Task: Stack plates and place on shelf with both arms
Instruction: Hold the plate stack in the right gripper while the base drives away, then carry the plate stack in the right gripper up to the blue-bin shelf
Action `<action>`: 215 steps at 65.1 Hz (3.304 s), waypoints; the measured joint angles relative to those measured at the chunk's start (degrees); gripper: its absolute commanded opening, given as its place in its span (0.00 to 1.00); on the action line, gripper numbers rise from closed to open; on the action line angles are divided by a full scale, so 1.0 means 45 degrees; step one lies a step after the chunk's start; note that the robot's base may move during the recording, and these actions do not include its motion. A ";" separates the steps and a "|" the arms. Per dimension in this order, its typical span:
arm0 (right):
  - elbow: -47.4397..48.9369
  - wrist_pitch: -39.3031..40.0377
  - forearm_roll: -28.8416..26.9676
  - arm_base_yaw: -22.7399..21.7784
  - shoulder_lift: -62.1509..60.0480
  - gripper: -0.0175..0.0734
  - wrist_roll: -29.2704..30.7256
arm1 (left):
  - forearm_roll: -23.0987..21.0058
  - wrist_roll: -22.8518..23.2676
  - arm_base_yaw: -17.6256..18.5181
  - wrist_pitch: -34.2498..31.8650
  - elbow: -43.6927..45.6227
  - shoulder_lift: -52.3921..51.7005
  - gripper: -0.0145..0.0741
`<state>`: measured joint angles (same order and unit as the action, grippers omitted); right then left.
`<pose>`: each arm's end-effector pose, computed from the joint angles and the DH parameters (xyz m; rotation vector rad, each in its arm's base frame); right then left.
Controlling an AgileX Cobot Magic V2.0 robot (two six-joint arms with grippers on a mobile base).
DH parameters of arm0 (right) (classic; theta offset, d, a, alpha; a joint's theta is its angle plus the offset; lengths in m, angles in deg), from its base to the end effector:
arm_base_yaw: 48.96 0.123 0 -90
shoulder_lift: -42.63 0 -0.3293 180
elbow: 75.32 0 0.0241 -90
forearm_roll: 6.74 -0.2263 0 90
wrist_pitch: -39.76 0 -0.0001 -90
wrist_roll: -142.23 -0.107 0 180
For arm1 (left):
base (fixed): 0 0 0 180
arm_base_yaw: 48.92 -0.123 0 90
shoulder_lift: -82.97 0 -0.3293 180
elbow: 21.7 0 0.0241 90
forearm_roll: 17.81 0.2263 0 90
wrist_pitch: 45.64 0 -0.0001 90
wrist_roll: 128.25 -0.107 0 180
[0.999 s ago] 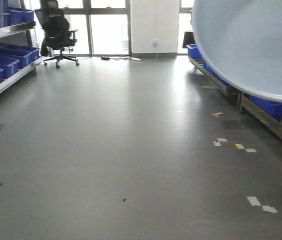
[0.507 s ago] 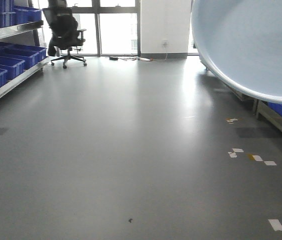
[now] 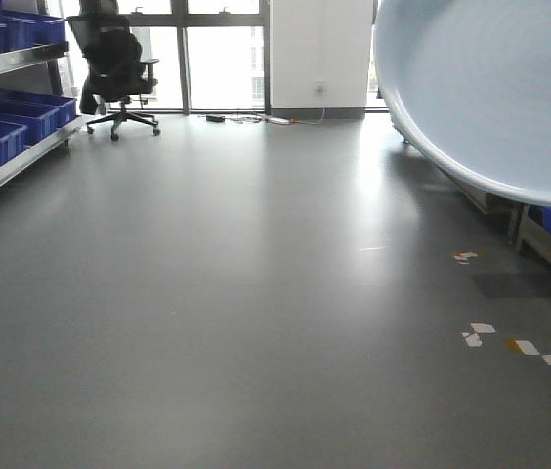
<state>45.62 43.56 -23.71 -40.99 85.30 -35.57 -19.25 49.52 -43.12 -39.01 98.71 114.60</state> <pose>0.0897 0.0105 0.3086 0.1159 1.7160 0.2775 0.0521 -0.0056 0.3003 0.1005 1.7053 -0.0674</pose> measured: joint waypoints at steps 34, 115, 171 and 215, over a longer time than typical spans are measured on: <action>0.0000 0.0000 0.0000 0.0000 0.0000 0.25 0.0000 | 0.0000 0.0000 0.0000 0.0000 0.0000 0.0000 0.26; -0.0021 0.0000 0.0000 0.0000 0.0000 0.25 0.0000 | 0.0000 0.0000 0.0000 0.0000 0.0000 0.0000 0.26; -0.0021 0.0000 0.0000 0.0000 0.0000 0.25 0.0000 | 0.0000 0.0000 0.0000 0.0000 0.0000 0.0000 0.26; -0.0021 0.0000 0.0000 0.0000 0.0023 0.25 0.0000 | 0.0000 0.0000 0.0000 0.0000 0.0000 0.0000 0.26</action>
<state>45.52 43.56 -23.71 -40.99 85.40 -35.57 -19.25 49.52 -43.12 -39.01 98.71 114.60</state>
